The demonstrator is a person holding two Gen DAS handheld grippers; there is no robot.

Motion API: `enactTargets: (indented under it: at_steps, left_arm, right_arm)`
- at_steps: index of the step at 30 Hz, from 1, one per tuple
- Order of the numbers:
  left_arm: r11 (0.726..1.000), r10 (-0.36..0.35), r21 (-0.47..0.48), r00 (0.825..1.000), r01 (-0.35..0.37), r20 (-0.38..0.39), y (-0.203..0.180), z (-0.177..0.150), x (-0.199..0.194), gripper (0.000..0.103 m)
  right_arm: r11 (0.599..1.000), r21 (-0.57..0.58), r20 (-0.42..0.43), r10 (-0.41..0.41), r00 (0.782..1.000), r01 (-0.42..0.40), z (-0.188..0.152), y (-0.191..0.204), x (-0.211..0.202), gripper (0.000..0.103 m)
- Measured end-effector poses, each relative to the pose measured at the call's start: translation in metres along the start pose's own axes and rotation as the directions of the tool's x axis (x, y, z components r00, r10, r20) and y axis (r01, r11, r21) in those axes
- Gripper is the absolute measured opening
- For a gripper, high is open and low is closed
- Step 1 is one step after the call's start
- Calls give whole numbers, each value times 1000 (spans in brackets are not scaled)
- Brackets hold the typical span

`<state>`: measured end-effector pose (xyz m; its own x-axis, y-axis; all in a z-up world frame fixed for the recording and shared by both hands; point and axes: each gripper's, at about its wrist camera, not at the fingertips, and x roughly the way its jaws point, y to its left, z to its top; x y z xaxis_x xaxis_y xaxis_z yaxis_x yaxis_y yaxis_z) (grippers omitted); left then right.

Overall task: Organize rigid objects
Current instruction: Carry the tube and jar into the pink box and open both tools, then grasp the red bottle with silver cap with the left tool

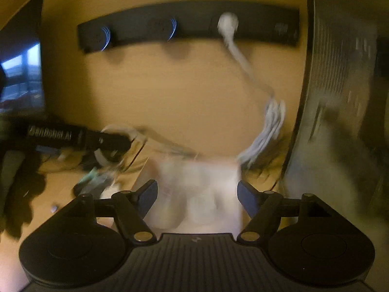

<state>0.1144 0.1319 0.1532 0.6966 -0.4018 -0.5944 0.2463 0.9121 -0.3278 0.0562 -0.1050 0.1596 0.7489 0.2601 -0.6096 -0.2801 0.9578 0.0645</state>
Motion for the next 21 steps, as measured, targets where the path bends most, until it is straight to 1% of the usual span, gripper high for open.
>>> enactTargets:
  at_steps: [2, 3, 4, 6, 8, 9, 10, 11, 14, 16, 18, 19, 21]
  left_arm:
    - [992, 100, -79, 995, -101, -18, 34, -17, -6, 29]
    - [978, 157, -134, 987, -160, -32, 55, -25, -9, 29]
    - [958, 213, -188, 976, -219, -49, 75, -33, -14, 29]
    - [903, 313, -283, 947, -322, -80, 112, -44, -25, 29]
    - [832, 386, -376, 913, -407, -134, 146, -59, -37, 29]
    - [816, 392, -401, 908, -417, -147, 156, -64, -40, 29]
    - [806, 387, -422, 909, -416, -157, 164, -72, -43, 29]
    - [804, 382, -427, 910, -414, -163, 169, -75, -43, 29]
    - [799, 392, -427, 905, -424, -165, 174, -82, -41, 29]
    - [785, 397, -451, 904, -425, -161, 178, -83, -40, 29]
    - [762, 403, -481, 899, -432, -170, 182, -83, -36, 29]
    - [758, 398, -490, 901, -430, -175, 181, -82, -30, 29]
    - [759, 370, -511, 913, -403, -171, 179, -83, -30, 29]
  right_arm:
    - [1000, -19, -53, -1, 999, 0, -26, 4, 3, 74]
    - [1000, -21, -81, 7, 997, -9, -38, 7, 6, 74]
    - [1000, -14, -112, 20, 994, -22, -50, 9, 9, 74]
    - [999, 2, -153, 38, 987, -39, -66, 15, 14, 74]
    - [999, 1, -184, 50, 982, -51, -81, 19, 15, 74]
    - [998, -9, -191, 53, 980, -56, -84, 22, 16, 74]
    - [998, -28, -196, 51, 979, -57, -89, 28, 15, 74]
    - [997, -51, -200, 46, 979, -57, -92, 33, 16, 74]
    - [993, -105, -198, 38, 979, -60, -98, 47, 12, 74]
    - [990, -129, -201, 38, 979, -65, -100, 56, 12, 74]
    - [988, -137, -212, 45, 976, -75, -102, 63, 14, 74]
    - [987, -138, -217, 51, 975, -82, -103, 66, 14, 74]
    - [985, -145, -222, 58, 973, -91, -103, 71, 13, 74]
